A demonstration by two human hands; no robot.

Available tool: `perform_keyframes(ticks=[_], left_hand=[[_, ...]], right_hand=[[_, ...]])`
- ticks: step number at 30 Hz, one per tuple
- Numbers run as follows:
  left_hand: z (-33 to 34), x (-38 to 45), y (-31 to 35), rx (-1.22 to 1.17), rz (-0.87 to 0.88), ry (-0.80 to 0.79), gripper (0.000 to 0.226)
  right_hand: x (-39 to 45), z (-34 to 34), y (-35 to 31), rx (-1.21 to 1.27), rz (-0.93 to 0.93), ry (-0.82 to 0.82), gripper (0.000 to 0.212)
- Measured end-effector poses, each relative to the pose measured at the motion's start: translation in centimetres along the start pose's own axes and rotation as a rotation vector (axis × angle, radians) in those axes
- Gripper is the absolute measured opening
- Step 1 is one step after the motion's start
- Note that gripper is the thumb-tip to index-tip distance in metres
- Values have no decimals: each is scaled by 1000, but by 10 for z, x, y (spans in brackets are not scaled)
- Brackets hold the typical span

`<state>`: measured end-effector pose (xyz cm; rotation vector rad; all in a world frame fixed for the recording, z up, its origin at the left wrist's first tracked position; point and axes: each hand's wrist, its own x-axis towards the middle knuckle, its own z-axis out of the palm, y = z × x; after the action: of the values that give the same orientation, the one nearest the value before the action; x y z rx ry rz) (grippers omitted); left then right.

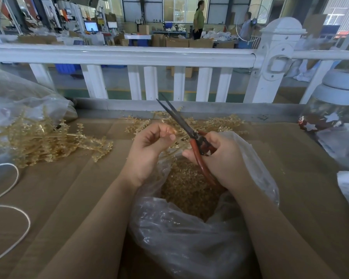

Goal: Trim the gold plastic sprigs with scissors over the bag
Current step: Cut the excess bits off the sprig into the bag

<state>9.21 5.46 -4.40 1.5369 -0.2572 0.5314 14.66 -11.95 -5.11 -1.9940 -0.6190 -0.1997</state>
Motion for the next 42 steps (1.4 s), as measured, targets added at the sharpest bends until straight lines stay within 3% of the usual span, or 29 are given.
perform_keyframes(ticks=[4,14,16,21,25,27,30,31,42], left_hand=[[-1,0,2,-47,23,-16,12],[3,-1,1,-50,24,-46,5],[3,-1,-1,2,9,-1,25],[-5,1,-3,-50,-152,161,106],[-7,2,-2,-140,-321,121,126],[-7,1,-2,-183,-368,4,108],[-1,-1,-1,-255,-301,-126,29],[0,-1,-1,-271,-287,-119,13],[2,-2,0,-212,-302,-92,13]], right_hand=[[1,-2,-3,173,7,-49,19],[-3,-7,-15,183,6,-171,26],[-2,-4,-15,208,58,-175,23],[2,-7,-14,349,139,-22,18],[5,-14,-16,527,268,72,15],[4,-16,-18,578,297,73,14],[3,-18,-19,592,309,49,12],[2,-18,-21,594,315,41,11],[3,-18,-20,559,324,57,11]])
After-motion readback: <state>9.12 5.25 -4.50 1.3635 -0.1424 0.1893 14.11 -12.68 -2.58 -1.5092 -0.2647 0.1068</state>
